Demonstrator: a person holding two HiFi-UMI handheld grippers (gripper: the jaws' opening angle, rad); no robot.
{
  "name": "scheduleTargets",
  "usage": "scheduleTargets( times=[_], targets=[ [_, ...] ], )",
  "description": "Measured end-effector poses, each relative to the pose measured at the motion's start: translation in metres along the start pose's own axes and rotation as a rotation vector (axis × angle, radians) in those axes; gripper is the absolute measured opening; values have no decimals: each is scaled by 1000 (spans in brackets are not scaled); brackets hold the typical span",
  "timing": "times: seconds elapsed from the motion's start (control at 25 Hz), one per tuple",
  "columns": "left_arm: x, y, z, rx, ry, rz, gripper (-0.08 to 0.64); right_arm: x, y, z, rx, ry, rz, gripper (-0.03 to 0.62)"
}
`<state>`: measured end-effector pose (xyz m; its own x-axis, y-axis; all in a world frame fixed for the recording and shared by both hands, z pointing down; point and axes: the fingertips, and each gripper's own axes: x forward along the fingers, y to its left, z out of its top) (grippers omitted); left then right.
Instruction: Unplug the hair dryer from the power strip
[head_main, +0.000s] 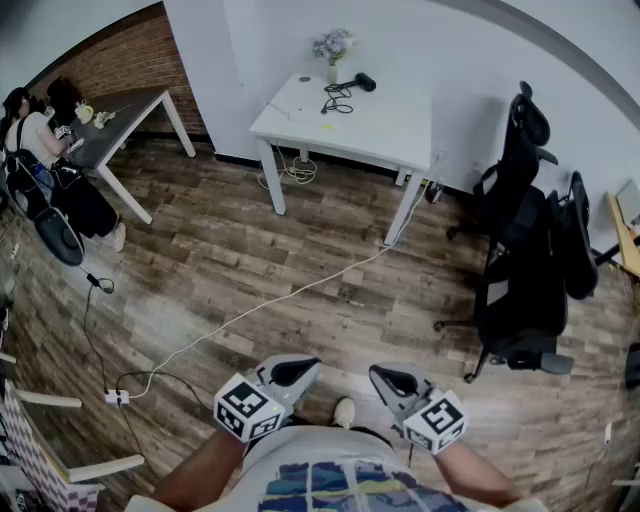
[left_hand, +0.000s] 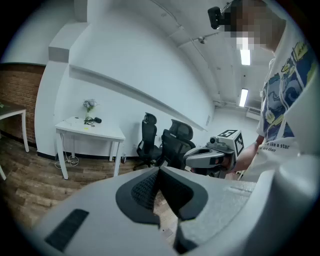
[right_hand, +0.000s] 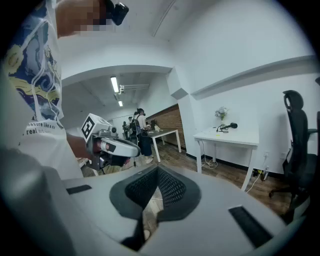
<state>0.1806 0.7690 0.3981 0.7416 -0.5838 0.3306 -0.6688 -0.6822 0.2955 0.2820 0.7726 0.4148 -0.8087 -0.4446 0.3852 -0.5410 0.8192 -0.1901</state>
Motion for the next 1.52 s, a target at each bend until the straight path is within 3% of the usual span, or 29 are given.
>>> scheduleTargets(
  times=[0.24, 0.36, 0.52, 0.8, 0.92, 1.16, 1.52],
  targets=[
    [34, -25, 6, 5, 8, 21, 3, -29, -30, -7, 14, -33, 14, -2],
    [46, -19, 9, -6, 15, 41, 3, -28, -48, -12, 32, -25, 17, -2],
    [64, -2, 14, -23, 28, 41, 3, -12, -75, -2, 21, -89, 20, -2],
    [95, 67, 34, -29, 21, 0, 3, 45, -112, 20, -4, 9, 1, 3],
    [108, 107, 54, -14, 23, -23, 3, 76, -134, 49, -11, 3, -17, 92],
    [118, 180, 92, 8, 17, -72, 3, 142, -177, 101, -15, 1, -56, 69],
    [120, 274, 117, 1, -3, -100, 3, 226, -209, 150, -46, -10, -79, 63]
  ],
)
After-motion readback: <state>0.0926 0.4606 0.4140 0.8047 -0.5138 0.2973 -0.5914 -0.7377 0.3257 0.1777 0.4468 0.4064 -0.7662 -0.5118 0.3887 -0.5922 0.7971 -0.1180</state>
